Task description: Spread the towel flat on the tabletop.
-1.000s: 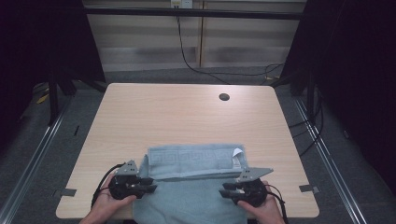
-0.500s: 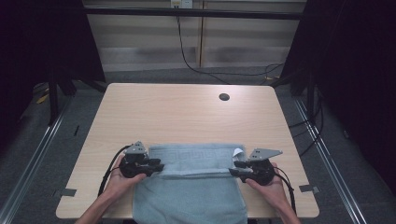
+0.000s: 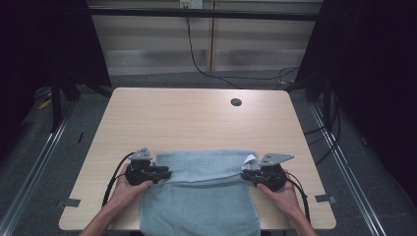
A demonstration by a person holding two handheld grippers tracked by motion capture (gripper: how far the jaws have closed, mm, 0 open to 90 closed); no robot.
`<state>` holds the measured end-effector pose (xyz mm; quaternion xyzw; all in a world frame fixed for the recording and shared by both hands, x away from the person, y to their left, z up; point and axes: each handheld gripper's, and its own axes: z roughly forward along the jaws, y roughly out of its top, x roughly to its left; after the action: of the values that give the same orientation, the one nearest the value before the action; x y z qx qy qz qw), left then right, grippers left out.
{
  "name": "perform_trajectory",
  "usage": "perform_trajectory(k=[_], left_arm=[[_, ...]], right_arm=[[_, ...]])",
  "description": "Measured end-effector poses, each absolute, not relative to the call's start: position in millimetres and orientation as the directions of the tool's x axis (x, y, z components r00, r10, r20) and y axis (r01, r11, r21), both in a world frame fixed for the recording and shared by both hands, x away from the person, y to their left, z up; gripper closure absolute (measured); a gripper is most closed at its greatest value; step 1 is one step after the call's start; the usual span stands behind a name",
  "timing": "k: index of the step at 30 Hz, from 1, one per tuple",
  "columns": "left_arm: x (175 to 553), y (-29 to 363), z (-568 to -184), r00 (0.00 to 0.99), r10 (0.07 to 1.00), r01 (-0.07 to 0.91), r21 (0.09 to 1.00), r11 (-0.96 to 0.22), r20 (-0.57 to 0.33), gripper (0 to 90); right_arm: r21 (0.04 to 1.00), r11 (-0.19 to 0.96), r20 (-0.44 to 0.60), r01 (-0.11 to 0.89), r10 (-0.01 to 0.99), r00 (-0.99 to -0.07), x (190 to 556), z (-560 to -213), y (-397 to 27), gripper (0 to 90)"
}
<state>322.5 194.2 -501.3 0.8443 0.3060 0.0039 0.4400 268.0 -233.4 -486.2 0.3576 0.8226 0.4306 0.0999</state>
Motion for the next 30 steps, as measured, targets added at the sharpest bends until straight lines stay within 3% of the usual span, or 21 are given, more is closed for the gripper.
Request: perform_trajectory(k=[15, 21, 30], left_arm=[[318, 195, -498, 0.827, 0.507, 0.49, 0.753, -0.44, -0.242, 60.5], [309, 193, -489, 0.85, 0.47, 0.459, 0.77, -0.443, -0.237, 49.6], [305, 180, -496, 0.881, 0.451, 0.4, 0.728, -0.556, -0.14, 43.7]], right_arm=[[0.827, 0.266, 0.213, 0.495, 0.667, -0.714, 299, -464, -237, 85.4], [0.839, 0.241, 0.214, 0.488, 0.678, -0.703, 314, -457, -235, 85.7], [0.823, 0.252, 0.216, 0.509, 0.69, -0.691, 320, -467, -233, 85.7]])
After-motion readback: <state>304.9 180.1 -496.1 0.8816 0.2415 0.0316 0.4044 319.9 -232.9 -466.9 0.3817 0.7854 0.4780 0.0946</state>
